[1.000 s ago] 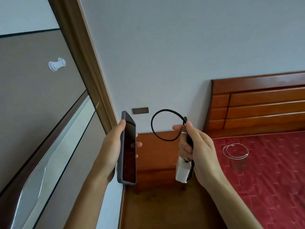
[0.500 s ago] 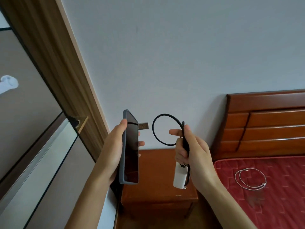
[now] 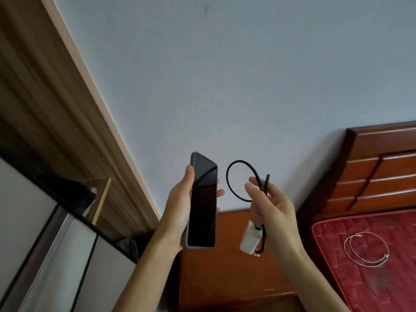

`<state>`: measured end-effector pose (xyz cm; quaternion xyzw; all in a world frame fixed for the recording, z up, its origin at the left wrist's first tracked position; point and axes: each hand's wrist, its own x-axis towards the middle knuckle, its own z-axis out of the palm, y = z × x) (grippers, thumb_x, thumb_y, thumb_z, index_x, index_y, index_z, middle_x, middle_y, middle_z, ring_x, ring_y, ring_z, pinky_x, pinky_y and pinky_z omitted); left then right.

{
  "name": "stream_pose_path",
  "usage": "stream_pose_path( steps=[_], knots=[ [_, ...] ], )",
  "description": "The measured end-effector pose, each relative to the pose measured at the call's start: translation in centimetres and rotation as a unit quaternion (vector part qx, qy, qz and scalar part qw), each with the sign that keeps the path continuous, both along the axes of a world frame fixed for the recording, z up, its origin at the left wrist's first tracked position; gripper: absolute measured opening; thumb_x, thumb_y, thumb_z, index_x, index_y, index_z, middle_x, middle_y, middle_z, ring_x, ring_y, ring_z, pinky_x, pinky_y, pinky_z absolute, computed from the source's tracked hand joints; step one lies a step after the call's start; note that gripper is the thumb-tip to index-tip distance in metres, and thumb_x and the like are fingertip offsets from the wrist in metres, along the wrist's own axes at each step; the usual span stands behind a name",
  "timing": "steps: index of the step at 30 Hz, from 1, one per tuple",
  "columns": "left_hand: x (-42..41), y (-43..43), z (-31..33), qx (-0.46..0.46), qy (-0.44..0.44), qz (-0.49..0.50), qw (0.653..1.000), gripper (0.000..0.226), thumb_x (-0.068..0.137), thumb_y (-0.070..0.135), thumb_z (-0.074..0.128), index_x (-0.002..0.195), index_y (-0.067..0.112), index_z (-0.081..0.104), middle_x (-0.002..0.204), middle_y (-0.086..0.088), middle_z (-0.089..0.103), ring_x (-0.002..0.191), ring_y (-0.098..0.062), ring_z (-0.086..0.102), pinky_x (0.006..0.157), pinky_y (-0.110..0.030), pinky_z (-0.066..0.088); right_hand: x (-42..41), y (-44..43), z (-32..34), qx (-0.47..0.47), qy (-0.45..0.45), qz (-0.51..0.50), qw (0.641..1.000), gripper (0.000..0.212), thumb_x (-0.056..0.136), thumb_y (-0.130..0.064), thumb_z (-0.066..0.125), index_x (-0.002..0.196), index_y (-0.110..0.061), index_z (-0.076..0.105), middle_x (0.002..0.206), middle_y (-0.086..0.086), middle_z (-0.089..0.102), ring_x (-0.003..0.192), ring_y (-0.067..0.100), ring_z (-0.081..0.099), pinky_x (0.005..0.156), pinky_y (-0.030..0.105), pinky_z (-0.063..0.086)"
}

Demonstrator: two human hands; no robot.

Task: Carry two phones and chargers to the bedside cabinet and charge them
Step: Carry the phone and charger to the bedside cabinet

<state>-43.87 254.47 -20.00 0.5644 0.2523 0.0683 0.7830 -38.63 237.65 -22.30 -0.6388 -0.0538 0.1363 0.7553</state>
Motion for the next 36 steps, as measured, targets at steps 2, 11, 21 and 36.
stream_pose_path(
  steps=[2, 11, 21, 36],
  knots=[
    [1.1, 1.2, -1.2, -0.032, 0.023, -0.003, 0.999, 0.068, 0.093, 0.065, 0.041, 0.127, 0.012, 0.065, 0.117, -0.017, 0.074, 0.108, -0.035, 0.072, 0.094, -0.055, 0.053, 1.2, 1.1, -0.9, -0.016, 0.003, -0.028, 0.999, 0.024, 0.079, -0.036, 0.076, 0.100, -0.028, 0.069, 0.054, -0.016, 0.044, 0.046, 0.005, 0.039, 0.052, 0.025, 0.037],
    [4.9, 3.8, -6.9, -0.009, 0.122, 0.070, 0.990, 0.053, 0.097, 0.064, 0.040, 0.116, 0.026, 0.072, 0.109, -0.008, 0.077, 0.100, -0.029, 0.074, 0.086, -0.051, 0.060, 4.4, 5.7, -5.4, -0.074, 0.017, 0.027, 0.997, 0.025, 0.083, -0.036, 0.075, 0.069, -0.020, 0.063, 0.057, -0.006, 0.055, 0.050, 0.008, 0.048, 0.051, 0.016, 0.043],
    [7.1, 4.3, -17.1, -0.013, 0.212, 0.165, 0.963, 0.041, 0.098, 0.053, 0.052, 0.117, 0.023, 0.072, 0.114, -0.006, 0.075, 0.107, -0.026, 0.070, 0.096, -0.051, 0.056, 5.1, 7.5, -14.8, -0.095, 0.088, 0.078, 0.989, 0.020, 0.092, -0.016, 0.069, 0.097, -0.034, 0.078, 0.094, -0.004, 0.079, 0.089, 0.013, 0.075, 0.071, 0.026, 0.061],
    [4.2, 3.4, -38.1, 0.105, 0.295, 0.157, 0.937, 0.016, 0.101, 0.030, 0.058, 0.107, 0.022, 0.070, 0.095, 0.008, 0.070, 0.090, -0.010, 0.067, 0.081, -0.027, 0.052, 2.8, 8.4, -35.4, -0.283, 0.150, 0.016, 0.947, 0.017, 0.084, -0.021, 0.078, 0.091, -0.035, 0.073, 0.085, -0.020, 0.076, 0.078, -0.002, 0.072, 0.063, 0.020, 0.058]
  ],
)
